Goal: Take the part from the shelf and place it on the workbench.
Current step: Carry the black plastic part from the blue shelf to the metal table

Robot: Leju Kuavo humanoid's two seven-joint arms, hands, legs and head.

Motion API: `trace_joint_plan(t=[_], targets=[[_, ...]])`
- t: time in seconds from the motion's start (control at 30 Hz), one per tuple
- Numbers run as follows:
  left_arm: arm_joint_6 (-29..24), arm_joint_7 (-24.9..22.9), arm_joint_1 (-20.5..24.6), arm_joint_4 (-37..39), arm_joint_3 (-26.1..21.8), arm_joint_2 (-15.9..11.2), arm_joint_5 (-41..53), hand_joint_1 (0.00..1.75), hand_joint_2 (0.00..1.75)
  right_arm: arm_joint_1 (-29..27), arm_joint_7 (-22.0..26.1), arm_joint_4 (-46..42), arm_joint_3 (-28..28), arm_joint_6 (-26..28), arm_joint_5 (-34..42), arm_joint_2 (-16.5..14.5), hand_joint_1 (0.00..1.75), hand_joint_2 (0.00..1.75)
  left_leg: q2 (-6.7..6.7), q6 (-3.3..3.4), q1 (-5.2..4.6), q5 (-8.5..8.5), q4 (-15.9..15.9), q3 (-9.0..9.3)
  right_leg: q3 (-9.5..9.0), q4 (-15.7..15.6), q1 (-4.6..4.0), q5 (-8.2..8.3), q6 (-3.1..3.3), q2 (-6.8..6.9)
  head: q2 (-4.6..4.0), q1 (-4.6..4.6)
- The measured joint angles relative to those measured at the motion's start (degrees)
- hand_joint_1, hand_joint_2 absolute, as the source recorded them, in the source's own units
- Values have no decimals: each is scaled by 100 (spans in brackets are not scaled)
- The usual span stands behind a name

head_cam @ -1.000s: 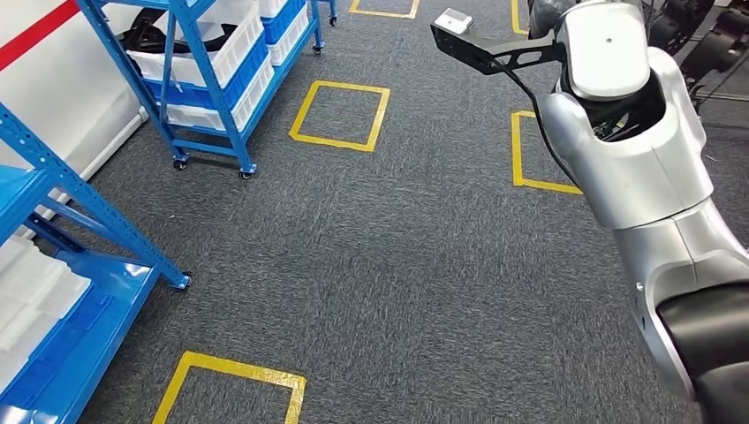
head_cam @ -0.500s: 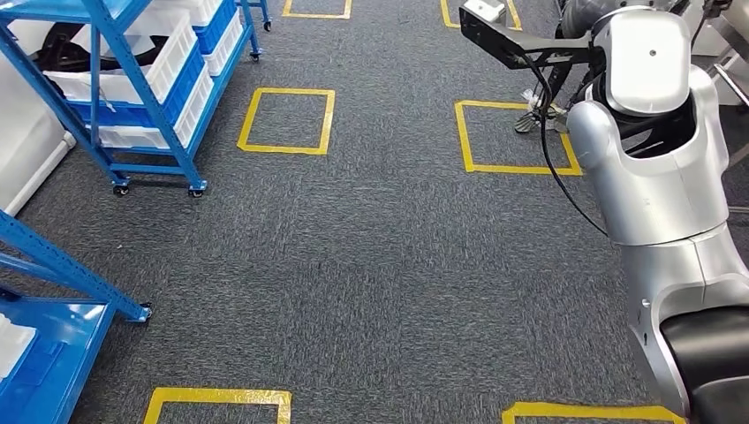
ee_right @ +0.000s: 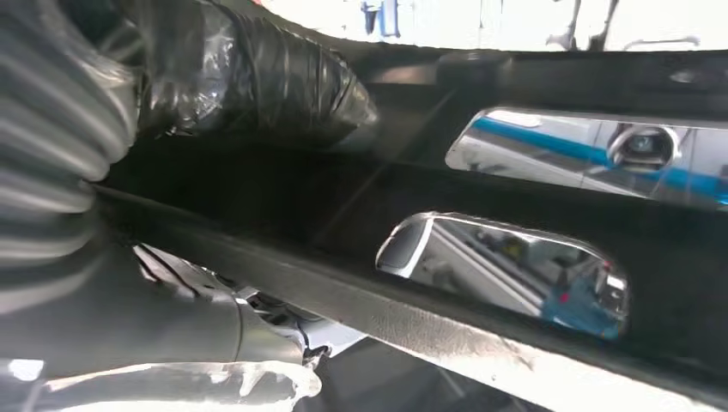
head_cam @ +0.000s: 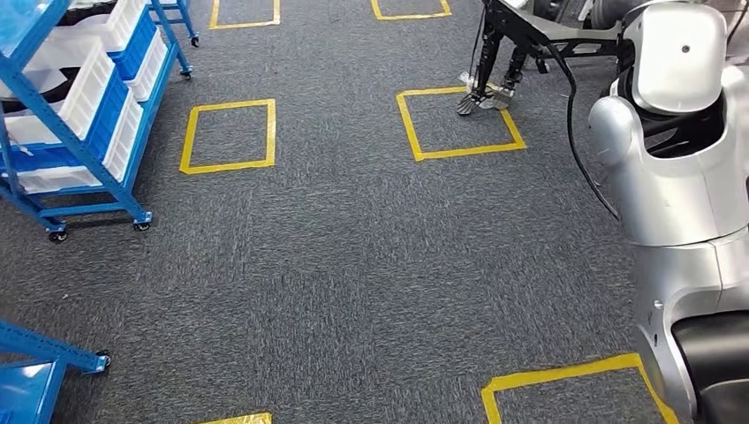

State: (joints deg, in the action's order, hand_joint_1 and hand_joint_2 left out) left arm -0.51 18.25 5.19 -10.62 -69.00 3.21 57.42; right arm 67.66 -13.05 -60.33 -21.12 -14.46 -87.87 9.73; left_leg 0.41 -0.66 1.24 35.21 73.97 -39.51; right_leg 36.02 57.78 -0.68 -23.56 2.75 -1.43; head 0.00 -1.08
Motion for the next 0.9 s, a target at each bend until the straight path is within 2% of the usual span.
trace_joint_plan(t=[0.03,0.07,0.1,0.13,0.17,0.2,0.23,0.27,0.3,0.33,0.37,0.43,0.47,0.5,0.53,0.57,0.6,0.67,0.7,0.73,0.77,0.8,0.83,0.87,0.9], targets=[[1,0,-1,0,-2,-2,0,0,175,-7,1,0,5,1,-2,0,175,175,-9,-12,6,-108,-21,-28,-1,20,10,-8,-9,-89,0,1],[1,0,1,0,-3,-4,0,0,175,-8,1,-1,10,1,-4,0,175,175,-32,-26,19,-317,-259,50,-2,51,27,-25,-29,-175,0,1],[1,0,2,0,-4,-5,0,0,175,-7,1,-1,14,1,-7,0,175,175,-112,-42,41,-551,-627,188,3,96,47,-54,-59,-256,0,1],[3,0,-1,1,-5,-6,1,0,175,-3,2,-2,16,0,-11,0,175,175,-270,-61,64,-719,-963,325,29,157,60,-84,-96,-335,0,0],[5,0,-2,1,-6,-8,2,0,175,-2,5,-3,18,-1,-17,0,175,175,-412,-66,85,-809,-1211,430,72,214,74,-103,-133,-412,1,1],[7,-1,-2,2,-7,-8,7,0,175,-4,9,-6,20,-3,-24,2,175,175,-518,-62,93,-819,-1337,480,121,255,86,-108,-171,-487,1,3],[10,-1,3,2,-7,-8,11,0,175,-8,12,-9,26,-4,-36,9,175,175,-550,-42,82,-790,-1356,495,164,268,101,-94,-209,-564,1,2],[11,-2,14,2,-7,-9,16,0,175,-12,20,-13,38,-4,-48,20,175,175,-482,-2,77,-790,-1380,507,188,256,115,-69,-247,-645,1,2],[13,-2,24,1,-7,-10,19,0,175,-15,30,-16,55,-4,-61,37,175,175,-405,38,72,-807,-1413,524,204,256,121,-66,-280,-650,1,3],[15,-2,31,-1,-7,-13,20,0,175,-10,42,-17,76,-3,-73,58,175,175,-328,87,70,-826,-1448,547,244,319,117,-107,-308,-549,1,9],[17,-2,32,-1,-8,-15,20,0,175,-1,55,-18,93,-3,-84,74,175,175,-250,131,69,-843,-1485,569,328,487,107,-201,-329,-385,0,18],[21,-2,18,-2,-9,-19,20,0,175,-4,67,-17,113,-4,-101,93,175,175,-107,188,36,-842,-1514,590,642,1117,104,-505,-357,-13,0,32],[23,-2,12,-2,-10,-20,21,0,175,-18,69,-17,115,-4,-108,97,175,175,-34,203,17,-834,-1515,593,820,1458,115,-630,-366,64,0,33],[25,-2,11,-2,-11,-21,23,0,175,-35,70,-17,116,-6,-115,103,175,175,42,214,1,-822,-1514,598,940,1679,125,-676,-367,98,0,32],[26,-2,12,-2,-12,-22,26,0,175,-45,70,-17,121,-7,-125,110,175,175,115,220,-12,-810,-1514,609,963,1710,132,-623,-362,111,0,32],[27,-2,14,-2,-12,-23,28,0,175,-48,71,-18,131,-7,-135,118,175,175,185,221,-22,-793,-1514,629,861,1515,133,-474,-347,129,0,32],[28,-2,17,-2,-12,-23,31,0,175,-44,72,-19,142,-8,-144,127,175,175,250,217,-28,-770,-1514,660,657,1142,120,-272,-321,181,0,32],[32,-3,18,-1,-11,-20,33,0,175,-22,75,-25,161,-8,-157,138,175,175,364,186,-38,-727,-1522,714,255,431,28,-48,-249,409,0,33],[36,-3,18,-1,-11,-17,33,0,175,-10,78,-28,165,-8,-160,141,175,175,419,164,-42,-710,-1525,732,152,243,-24,-25,-215,487,0,33],[40,-4,21,0,-11,-12,33,0,175,0,80,-31,169,-8,-161,143,175,175,478,137,-45,-698,-1533,746,123,185,-69,-56,-185,509,0,33],[43,-4,29,0,-12,-5,33,0,175,11,82,-33,176,-8,-161,148,175,175,539,108,-48,-687,-1540,768,117,154,-89,-49,-156,450,0,33],[44,-4,39,0,-12,1,33,0,175,15,81,-42,185,-8,-162,154,175,175,566,78,-42,-657,-1537,788,90,121,-69,-41,-129,387,0,30],[45,-4,48,0,-12,8,33,0,175,27,80,-54,193,-7,-164,159,175,175,512,57,-36,-602,-1490,792,50,72,-47,-31,-94,332,0,30],[45,-3,54,0,-12,10,33,0,175,46,80,-65,198,-7,-167,162,175,175,394,43,-31,-504,-1347,745,9,23,-22,-16,-60,285,0,27],[45,-3,51,0,-12,8,32,0,175,58,80,-74,199,-7,-169,160,175,175,238,34,-22,-353,-1074,623,-27,-14,3,-7,-31,238,0,24]])
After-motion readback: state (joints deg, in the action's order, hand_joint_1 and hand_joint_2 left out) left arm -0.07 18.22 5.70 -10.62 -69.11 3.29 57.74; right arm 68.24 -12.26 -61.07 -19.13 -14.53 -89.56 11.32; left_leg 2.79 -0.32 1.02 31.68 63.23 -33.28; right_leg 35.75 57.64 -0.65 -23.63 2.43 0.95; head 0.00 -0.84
